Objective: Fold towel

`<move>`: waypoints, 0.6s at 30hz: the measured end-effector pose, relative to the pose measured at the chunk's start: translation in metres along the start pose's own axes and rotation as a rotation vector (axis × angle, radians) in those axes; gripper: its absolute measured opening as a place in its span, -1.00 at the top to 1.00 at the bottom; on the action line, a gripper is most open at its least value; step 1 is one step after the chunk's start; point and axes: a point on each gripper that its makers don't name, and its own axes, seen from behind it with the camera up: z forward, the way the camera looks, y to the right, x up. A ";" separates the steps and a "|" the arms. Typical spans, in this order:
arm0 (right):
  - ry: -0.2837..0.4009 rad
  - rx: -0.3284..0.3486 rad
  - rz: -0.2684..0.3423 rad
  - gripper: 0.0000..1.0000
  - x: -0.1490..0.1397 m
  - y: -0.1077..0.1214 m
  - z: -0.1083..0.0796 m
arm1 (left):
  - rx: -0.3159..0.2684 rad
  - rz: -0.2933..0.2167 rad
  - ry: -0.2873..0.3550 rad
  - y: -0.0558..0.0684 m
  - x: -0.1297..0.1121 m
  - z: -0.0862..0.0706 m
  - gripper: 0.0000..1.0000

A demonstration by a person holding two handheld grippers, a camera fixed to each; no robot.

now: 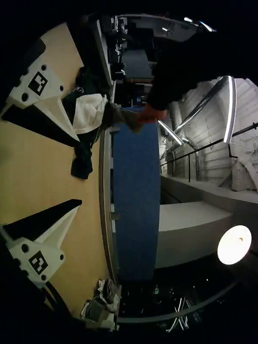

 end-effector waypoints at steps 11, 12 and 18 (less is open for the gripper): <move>0.000 0.000 0.000 -1.00 0.000 -0.001 0.000 | 0.000 0.000 0.000 0.001 0.000 -0.001 -0.80; 0.000 0.000 0.000 -1.00 0.000 -0.001 0.000 | 0.000 0.000 0.000 0.001 0.000 0.000 -0.80; 0.000 0.000 0.000 -1.00 0.000 -0.001 0.000 | 0.000 0.000 0.000 0.001 0.001 0.000 -0.80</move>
